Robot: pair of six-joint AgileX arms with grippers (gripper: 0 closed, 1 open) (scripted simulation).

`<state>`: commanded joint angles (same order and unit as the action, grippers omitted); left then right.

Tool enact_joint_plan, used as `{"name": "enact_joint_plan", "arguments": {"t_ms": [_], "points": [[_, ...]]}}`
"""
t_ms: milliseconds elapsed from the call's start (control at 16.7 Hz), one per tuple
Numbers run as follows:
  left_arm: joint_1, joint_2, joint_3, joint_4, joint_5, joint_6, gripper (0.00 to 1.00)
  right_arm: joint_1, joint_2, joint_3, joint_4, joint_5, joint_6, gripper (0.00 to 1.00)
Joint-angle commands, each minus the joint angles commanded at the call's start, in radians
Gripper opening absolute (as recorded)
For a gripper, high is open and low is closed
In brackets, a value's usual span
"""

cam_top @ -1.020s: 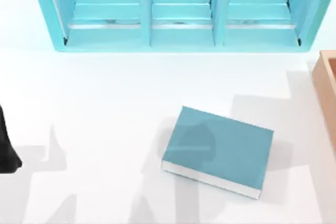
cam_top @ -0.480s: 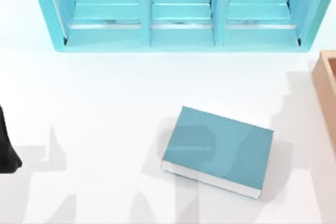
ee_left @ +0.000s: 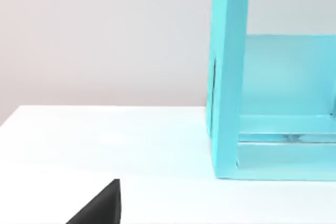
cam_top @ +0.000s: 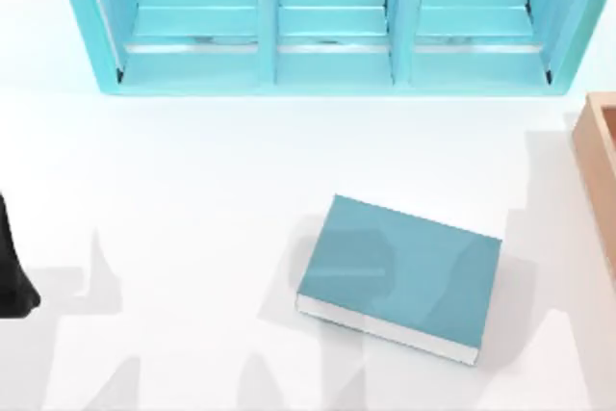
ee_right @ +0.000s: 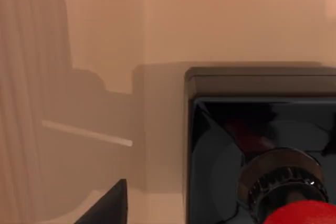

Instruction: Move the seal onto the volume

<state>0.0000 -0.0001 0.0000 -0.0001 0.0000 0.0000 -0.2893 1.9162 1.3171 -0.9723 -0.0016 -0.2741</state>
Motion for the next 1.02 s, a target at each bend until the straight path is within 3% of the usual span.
{"name": "enact_joint_plan", "arguments": {"t_ms": [660,1020], "points": [[0.0,0.0,0.0,0.0,0.0,0.0,1.0,0.0,0.0,0.0,0.0,0.0,0.0,0.02],[0.0,0.0,0.0,0.0,0.0,0.0,1.0,0.0,0.0,0.0,0.0,0.0,0.0,0.0]]}}
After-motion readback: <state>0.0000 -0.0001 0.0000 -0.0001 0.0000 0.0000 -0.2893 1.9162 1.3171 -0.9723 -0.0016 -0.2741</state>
